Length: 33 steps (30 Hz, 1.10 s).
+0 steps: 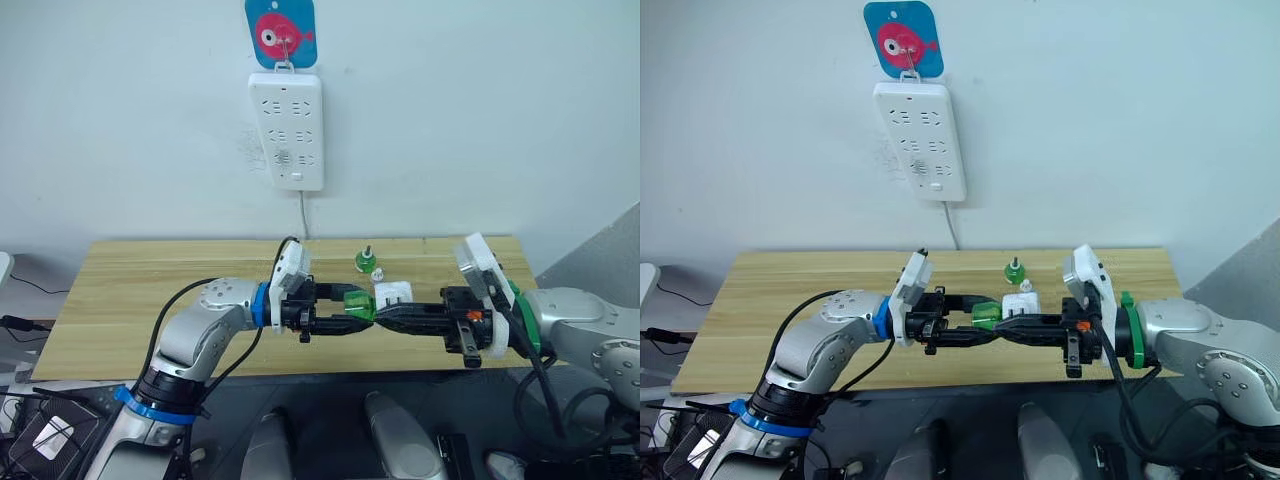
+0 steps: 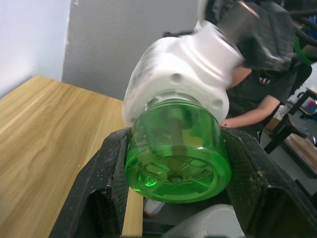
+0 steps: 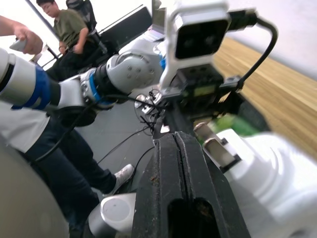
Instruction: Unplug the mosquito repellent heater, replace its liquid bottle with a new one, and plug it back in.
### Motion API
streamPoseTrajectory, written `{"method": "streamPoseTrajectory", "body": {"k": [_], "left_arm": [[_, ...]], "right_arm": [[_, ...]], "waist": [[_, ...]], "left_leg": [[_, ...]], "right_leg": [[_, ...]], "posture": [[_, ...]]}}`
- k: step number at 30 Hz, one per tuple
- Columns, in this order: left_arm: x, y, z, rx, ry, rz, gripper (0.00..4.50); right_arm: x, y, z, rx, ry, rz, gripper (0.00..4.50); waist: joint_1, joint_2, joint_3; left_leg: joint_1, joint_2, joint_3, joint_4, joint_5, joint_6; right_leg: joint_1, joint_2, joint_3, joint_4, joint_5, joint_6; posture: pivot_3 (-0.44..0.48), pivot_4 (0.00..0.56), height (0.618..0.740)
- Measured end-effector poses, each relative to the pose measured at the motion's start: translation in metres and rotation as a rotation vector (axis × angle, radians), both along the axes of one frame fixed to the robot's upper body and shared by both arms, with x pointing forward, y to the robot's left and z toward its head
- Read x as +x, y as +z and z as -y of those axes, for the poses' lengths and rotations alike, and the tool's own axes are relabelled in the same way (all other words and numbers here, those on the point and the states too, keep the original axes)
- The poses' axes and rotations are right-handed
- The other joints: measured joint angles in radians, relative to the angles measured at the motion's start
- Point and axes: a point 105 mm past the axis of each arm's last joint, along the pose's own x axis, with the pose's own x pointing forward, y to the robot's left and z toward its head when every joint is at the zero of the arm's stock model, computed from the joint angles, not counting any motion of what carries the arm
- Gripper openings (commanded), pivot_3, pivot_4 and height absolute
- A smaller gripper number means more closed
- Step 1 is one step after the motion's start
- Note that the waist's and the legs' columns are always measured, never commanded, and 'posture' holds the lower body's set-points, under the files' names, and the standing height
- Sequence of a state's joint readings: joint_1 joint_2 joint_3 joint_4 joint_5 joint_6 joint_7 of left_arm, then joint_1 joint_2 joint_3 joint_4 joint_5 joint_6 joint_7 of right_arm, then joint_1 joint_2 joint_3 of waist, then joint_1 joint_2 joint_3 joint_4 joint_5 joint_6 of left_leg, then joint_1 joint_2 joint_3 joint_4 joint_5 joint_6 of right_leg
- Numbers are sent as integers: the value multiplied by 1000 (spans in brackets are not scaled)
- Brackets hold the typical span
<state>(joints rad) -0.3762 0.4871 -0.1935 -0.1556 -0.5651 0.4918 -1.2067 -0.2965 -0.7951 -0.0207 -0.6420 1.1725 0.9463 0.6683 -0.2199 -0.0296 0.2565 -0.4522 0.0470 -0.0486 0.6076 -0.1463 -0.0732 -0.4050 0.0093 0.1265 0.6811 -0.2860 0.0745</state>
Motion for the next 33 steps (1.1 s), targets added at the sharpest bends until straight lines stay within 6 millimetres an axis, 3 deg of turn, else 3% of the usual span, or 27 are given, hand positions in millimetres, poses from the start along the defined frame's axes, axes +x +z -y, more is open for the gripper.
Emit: {"method": "streamPoseTrajectory", "body": {"k": [11,33], "left_arm": [[-8,-6,2,28,-42,19,2338],[-6,-7,5,33,-15,112,2338]], "right_arm": [[15,-4,3,-5,-63,0,0],[22,-7,5,-10,-113,-30,0]], "waist": [[1,0,0],[0,0,0]], "left_leg": [[0,0,0,0,0,0],[0,0,0,0,0,0]], "right_leg": [[0,0,0,0,0,0],[0,0,0,0,0,0]], "posture": [[-279,237,740],[-287,240,740]]}}
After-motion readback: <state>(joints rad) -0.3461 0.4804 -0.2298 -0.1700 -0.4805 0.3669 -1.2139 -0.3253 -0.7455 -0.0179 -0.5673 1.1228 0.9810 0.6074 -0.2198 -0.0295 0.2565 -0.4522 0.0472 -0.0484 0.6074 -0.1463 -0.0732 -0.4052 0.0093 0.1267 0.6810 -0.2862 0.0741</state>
